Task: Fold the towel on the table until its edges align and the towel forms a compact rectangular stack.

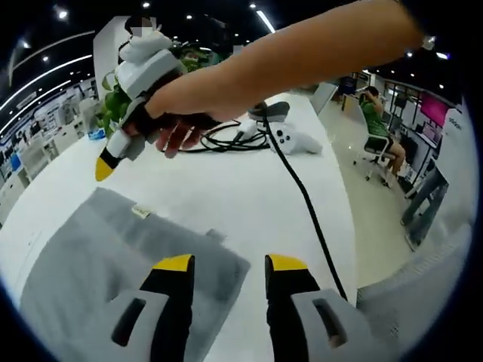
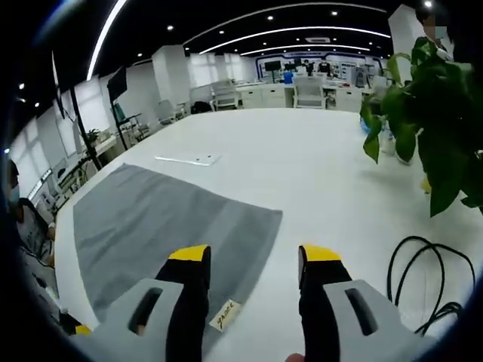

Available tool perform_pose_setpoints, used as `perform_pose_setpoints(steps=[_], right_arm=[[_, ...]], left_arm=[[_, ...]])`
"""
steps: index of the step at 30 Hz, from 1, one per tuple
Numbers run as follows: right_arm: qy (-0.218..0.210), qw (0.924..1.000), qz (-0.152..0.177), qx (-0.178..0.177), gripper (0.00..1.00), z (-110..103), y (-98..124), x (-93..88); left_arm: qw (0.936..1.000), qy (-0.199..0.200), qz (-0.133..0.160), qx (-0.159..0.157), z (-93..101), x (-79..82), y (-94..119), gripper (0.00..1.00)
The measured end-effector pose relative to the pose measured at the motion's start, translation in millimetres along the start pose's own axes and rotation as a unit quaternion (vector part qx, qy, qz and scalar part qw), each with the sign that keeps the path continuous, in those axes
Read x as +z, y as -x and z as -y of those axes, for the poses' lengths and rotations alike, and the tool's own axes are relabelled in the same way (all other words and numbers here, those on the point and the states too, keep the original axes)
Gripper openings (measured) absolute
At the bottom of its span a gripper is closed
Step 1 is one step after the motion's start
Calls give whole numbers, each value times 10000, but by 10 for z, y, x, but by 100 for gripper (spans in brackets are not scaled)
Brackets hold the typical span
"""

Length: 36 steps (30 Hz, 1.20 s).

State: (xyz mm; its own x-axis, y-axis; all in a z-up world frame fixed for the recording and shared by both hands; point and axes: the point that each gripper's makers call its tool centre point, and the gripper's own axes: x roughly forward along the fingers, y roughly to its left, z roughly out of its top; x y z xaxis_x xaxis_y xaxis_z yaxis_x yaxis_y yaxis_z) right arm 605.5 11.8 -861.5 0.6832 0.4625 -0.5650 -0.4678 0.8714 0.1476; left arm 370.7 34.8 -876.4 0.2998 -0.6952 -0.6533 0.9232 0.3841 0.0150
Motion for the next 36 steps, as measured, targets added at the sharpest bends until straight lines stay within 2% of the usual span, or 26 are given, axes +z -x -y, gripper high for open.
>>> perform_pose_setpoints(steps=[13, 19, 24, 26, 28, 32, 36], right_arm=[[-180, 9998, -43, -84, 43, -41, -244, -30], [95, 9998, -135, -127, 39, -21, -405, -17], [370, 9986, -324, -199, 36, -18, -593, -47], [432, 9981, -370, -231, 36, -20, -653, -57], [265, 9988, -374, -157, 36, -44, -685, -52], [640, 9967, -445, -213, 32, -28, -738, -43], [689, 9965, -455, -143, 25, -17, -753, -25]], left_arm=[[9994, 151, -209, -237, 37, -181, -262, 27], [9990, 38, -354, -260, 48, -271, -305, 26], [9983, -407, -351, -235, 22, -263, -314, 22], [9986, -322, -355, -244, 13, -263, -315, 21], [9985, -337, -357, -223, 8, -259, -315, 20], [9988, -302, -330, -208, 12, -239, -331, 18], [9994, -184, -294, -55, -30, -215, -354, 10]])
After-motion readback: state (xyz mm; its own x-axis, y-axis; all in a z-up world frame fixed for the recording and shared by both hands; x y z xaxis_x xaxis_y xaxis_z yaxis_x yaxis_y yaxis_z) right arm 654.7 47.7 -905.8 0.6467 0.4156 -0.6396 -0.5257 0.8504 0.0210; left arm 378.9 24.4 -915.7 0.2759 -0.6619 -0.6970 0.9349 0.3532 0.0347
